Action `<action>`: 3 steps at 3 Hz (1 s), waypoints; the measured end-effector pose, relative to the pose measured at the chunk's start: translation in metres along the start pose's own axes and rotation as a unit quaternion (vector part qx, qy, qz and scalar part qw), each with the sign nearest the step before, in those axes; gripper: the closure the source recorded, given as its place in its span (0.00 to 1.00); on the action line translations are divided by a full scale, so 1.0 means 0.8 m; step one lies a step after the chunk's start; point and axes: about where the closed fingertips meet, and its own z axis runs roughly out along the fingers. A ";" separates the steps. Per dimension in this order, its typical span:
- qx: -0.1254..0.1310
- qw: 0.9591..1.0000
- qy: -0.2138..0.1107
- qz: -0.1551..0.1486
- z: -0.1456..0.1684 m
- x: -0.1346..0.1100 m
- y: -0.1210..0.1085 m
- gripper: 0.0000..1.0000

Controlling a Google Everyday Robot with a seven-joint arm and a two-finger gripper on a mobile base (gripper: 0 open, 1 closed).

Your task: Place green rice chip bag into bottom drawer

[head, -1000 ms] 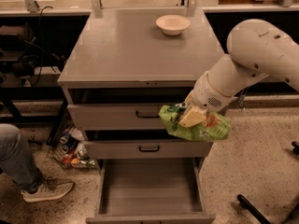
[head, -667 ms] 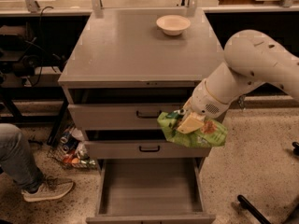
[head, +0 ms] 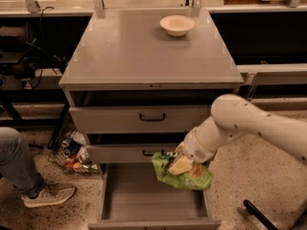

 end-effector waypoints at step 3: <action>-0.014 0.998 -0.030 0.057 0.149 0.056 -0.015 1.00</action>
Offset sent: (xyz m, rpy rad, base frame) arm -0.0151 0.0233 -0.0782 0.0541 0.0657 -0.0404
